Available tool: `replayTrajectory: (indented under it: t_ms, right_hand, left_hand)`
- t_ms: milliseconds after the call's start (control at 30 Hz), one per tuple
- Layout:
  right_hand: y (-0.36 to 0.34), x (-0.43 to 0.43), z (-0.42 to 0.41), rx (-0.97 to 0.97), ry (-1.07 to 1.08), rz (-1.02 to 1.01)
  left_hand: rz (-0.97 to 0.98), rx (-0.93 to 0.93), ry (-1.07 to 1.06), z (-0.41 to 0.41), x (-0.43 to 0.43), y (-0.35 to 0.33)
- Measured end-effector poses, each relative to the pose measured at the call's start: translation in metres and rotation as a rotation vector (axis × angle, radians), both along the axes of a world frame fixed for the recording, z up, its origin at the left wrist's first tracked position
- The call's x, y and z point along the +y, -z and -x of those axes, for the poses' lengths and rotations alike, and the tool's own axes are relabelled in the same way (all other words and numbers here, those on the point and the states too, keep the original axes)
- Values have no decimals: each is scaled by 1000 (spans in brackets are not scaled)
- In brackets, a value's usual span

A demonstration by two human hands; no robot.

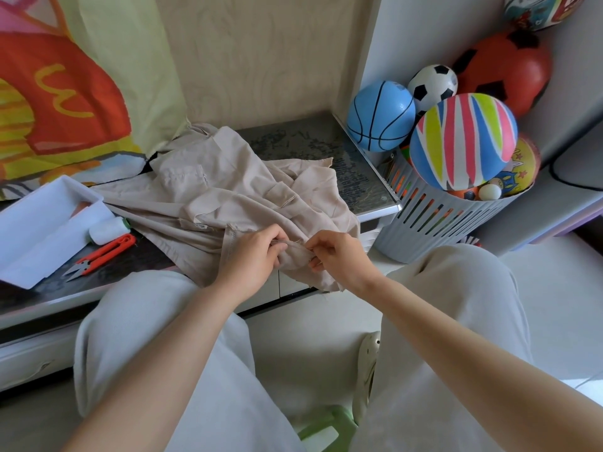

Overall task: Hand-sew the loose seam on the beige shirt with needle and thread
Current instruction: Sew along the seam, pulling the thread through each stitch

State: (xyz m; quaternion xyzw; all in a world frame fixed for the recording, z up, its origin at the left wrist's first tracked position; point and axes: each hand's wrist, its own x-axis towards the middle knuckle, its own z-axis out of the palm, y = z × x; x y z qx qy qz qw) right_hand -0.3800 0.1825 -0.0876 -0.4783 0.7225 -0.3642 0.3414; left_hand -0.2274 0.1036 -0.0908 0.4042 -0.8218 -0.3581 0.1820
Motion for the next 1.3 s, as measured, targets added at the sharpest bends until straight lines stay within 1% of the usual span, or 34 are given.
replayTrajectory:
  t_ms: [100,233,333,500,633,800,1100,1200,1300]
  right_hand:
    - [-2,-1,2,6,-26,12]
    - [-6,-2,3,-18,-61,1]
    - [-7,-1,2,-18,-118,-7]
    - [-14,-2,3,72,-238,-14]
    - [-15,-6,8,139,-215,-13]
    - [-11,-10,11,196,-197,-62]
    - [-10,-16,7,10,-44,-59]
    - [-10,-15,6,8,-72,-82]
    - [-13,-13,5,41,-154,-96]
  left_hand:
    - [-33,22,6,2,-1,-2]
    - [-131,76,27,4,1,-6]
    - [-165,80,52,5,4,-6]
    - [-198,101,67,6,6,-8]
    - [-212,131,66,6,5,-7]
    - [-214,110,79,6,6,-9]
    - [-212,120,92,4,3,-7]
    - [-221,136,102,4,4,-8]
    - [-253,170,86,4,3,-8]
